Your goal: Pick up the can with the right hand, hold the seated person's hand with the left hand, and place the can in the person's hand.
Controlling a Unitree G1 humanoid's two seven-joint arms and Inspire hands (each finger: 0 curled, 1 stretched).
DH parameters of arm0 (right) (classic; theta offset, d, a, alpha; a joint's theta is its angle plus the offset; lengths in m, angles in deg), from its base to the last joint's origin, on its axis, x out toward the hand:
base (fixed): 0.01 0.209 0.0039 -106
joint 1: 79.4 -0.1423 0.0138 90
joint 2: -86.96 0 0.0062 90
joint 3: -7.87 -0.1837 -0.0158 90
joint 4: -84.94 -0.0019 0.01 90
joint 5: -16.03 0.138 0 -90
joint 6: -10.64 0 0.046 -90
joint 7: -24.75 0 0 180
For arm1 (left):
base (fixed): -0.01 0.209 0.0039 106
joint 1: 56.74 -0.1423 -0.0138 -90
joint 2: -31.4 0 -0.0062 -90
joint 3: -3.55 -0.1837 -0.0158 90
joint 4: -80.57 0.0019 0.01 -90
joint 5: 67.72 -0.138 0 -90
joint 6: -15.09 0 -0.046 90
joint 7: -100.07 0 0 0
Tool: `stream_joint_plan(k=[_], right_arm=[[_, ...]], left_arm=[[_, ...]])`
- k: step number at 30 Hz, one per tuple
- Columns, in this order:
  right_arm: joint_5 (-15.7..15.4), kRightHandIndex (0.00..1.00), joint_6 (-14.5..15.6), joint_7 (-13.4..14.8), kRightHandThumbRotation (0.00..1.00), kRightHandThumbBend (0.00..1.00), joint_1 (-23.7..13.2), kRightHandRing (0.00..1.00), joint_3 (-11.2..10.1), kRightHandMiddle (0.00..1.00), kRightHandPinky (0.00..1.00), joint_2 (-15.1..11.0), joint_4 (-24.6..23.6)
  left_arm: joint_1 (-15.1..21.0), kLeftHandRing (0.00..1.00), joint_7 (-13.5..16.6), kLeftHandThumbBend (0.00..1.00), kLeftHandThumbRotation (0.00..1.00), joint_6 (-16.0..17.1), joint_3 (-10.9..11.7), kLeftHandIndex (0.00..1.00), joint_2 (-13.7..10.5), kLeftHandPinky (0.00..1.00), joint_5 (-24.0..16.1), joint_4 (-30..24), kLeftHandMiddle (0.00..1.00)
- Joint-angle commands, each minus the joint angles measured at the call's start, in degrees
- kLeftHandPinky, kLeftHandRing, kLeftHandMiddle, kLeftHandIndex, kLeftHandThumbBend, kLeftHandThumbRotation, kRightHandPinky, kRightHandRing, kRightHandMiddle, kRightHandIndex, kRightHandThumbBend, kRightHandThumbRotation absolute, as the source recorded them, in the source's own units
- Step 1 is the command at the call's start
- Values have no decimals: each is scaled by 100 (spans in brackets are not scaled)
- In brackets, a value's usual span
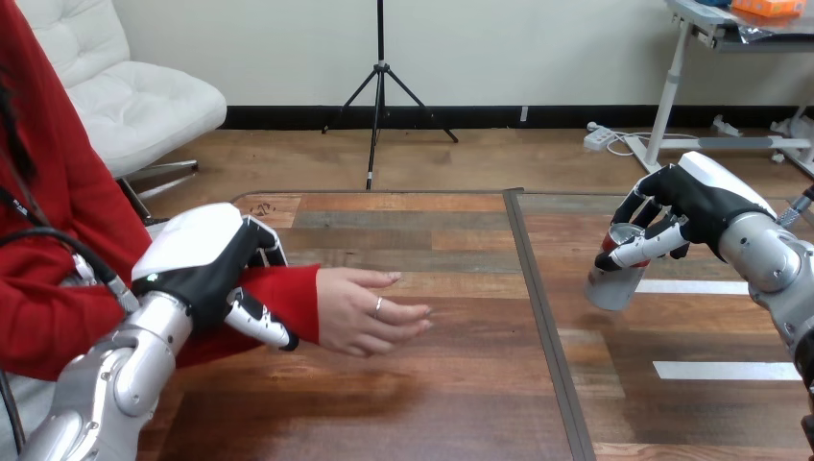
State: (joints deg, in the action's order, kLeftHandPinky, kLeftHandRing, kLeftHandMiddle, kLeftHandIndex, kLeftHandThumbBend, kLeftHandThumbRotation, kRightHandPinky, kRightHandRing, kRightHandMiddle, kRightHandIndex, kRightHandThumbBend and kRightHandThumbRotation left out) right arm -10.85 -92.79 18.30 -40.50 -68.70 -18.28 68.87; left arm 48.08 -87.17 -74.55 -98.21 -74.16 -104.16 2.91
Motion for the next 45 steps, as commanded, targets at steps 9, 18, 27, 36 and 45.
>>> stream_joint_plan(k=[9,18,27,36,45], right_arm=[[124,49,-53,227,0,65,-974,35,-165,41,32,-139,-464],[92,48,-173,235,0,66,-989,35,-134,40,31,-155,-500],[118,49,-217,240,0,66,-1004,35,-156,40,30,-146,-502],[101,49,-209,237,0,66,-1022,35,-142,41,30,-150,-508],[81,49,-225,252,0,66,-1031,35,-127,40,30,-155,-503]], left_arm=[[950,35,89,91,0,310,342,41,-169,30,79,-831,40],[946,36,-29,89,0,266,363,42,-150,30,120,-920,41],[947,35,-109,90,0,258,370,42,-144,30,136,-959,41],[934,35,-240,89,0,182,372,43,-155,30,127,-1025,41],[911,36,-386,90,0,106,370,44,-176,30,126,-1094,42]])
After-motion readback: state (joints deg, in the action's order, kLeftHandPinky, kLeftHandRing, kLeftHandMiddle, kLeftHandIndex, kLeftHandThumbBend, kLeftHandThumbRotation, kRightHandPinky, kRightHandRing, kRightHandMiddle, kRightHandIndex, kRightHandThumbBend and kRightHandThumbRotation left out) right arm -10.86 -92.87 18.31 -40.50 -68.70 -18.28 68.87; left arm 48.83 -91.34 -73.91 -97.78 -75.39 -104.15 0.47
